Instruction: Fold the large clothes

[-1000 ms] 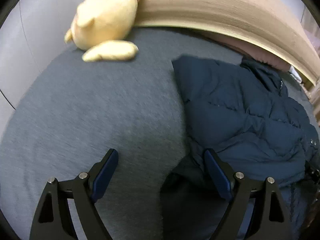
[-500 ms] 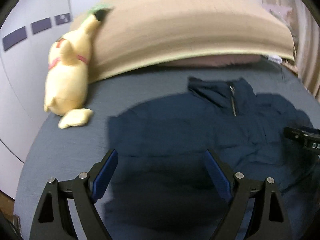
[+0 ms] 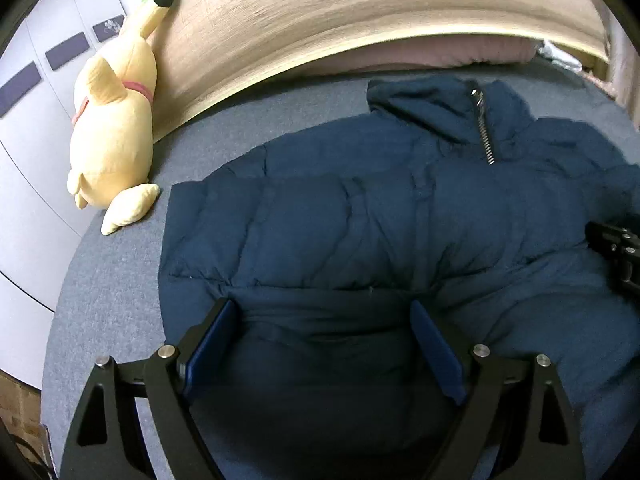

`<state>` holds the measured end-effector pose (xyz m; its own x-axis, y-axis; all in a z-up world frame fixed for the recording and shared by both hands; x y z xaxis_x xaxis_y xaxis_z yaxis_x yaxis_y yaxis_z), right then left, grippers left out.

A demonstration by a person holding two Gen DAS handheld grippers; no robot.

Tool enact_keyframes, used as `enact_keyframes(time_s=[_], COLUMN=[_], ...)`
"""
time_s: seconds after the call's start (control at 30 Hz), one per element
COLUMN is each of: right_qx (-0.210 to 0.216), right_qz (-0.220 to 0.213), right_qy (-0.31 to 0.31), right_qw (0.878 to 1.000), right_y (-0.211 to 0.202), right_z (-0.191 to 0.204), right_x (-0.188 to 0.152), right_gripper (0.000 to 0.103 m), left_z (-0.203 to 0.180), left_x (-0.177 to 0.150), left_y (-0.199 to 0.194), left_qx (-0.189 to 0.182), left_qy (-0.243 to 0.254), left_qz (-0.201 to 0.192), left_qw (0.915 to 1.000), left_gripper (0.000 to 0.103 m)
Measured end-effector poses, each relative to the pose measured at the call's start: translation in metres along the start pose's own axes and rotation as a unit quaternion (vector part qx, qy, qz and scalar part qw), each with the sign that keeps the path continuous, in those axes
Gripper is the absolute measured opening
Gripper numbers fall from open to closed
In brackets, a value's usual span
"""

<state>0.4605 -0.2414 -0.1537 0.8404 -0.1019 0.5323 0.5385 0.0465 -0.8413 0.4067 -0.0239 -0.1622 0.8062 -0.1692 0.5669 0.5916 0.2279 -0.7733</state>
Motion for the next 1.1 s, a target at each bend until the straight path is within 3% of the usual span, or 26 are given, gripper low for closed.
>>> enact_keyframes(time_s=[0.17, 0.4, 0.6, 0.7, 0.8, 0.87, 0.97, 1.1], right_qx=[0.035, 0.011, 0.01, 0.025, 0.065, 0.094, 0.111, 0.131], right_qz=[-0.065, -0.026, -0.003, -0.011, -0.048, -0.075, -0.108, -0.095], right_qy=[-0.006, -0.043, -0.033, -0.021, -0.001, 0.02, 0.098, 0.216], right_qw=[0.997, 0.999, 0.999, 0.999, 0.997, 0.993, 0.983, 0.963], right_y=[-0.062, -0.053, -0.027, -0.039, -0.073, -0.095, -0.12, -0.101], right_z=[0.005, 0.015, 0.004, 0.002, -0.009, -0.027, -0.089, -0.17], right_x=[-0.004, -0.048, -0.052, -0.052, -0.049, -0.045, -0.036, -0.03], right_gripper=[0.079, 0.079, 0.08, 0.08, 0.081, 0.081, 0.081, 0.082], left_z=[0.026, 0.017, 0.013, 0.021, 0.05, 0.079, 0.118, 0.146], left_x=[0.0, -0.022, -0.023, -0.022, -0.02, -0.017, -0.011, 0.0], left_y=[-0.038, -0.014, -0.003, -0.014, -0.033, -0.039, -0.028, 0.013], left_qx=[-0.009, 0.006, -0.002, -0.026, -0.057, -0.068, -0.087, -0.139], left_qy=[-0.026, -0.003, -0.009, -0.024, -0.059, -0.093, -0.141, -0.186], left_qz=[-0.055, -0.019, -0.004, -0.006, -0.034, -0.051, -0.045, -0.004], left_qw=[0.9981, 0.9998, 0.9999, 0.9994, 0.996, 0.9921, 0.9852, 0.9727], left_gripper=[0.089, 0.089, 0.09, 0.089, 0.089, 0.089, 0.089, 0.089])
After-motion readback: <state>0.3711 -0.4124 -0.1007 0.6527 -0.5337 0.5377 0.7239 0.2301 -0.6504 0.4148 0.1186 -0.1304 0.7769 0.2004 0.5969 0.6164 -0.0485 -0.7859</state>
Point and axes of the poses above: each gripper's, at about its wrist camera, not at the fingertips, and y roughly the way its jaws point, z to its left, x to its top, the point moved 7 cm from there along y, roughly the way its jaws point, and after that the axes turned 6 degrees about x, right-handed, at the moved point
